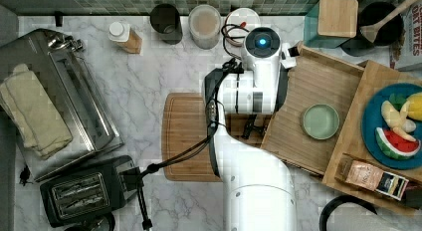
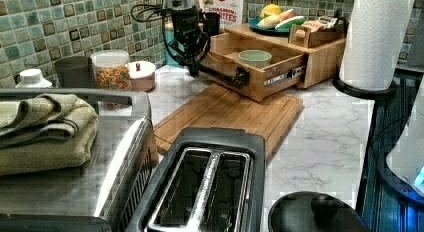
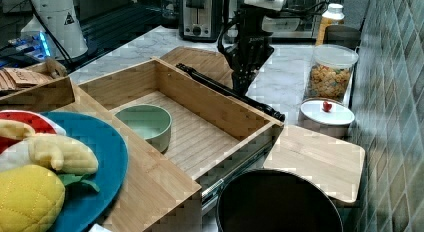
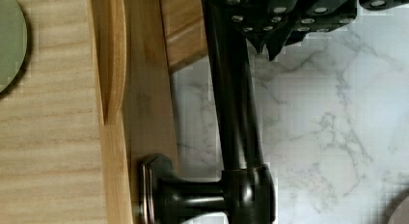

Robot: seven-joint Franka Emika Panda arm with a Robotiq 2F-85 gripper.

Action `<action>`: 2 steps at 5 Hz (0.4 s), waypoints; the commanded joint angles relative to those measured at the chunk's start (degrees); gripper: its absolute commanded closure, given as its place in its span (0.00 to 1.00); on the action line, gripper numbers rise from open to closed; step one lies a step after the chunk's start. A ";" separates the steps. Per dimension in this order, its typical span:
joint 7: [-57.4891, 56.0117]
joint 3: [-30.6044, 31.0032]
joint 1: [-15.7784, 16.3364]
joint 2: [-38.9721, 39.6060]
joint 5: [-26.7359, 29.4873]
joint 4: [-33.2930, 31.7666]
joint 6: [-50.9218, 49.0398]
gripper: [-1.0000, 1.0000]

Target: Close the drawer.

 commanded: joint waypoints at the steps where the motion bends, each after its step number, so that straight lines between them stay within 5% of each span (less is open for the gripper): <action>1: -12.30 -3.47 -9.83 -7.65 1.46 -6.67 -0.45 1.00; 2: -17.41 -4.91 -12.63 -7.38 1.99 -9.11 4.94 1.00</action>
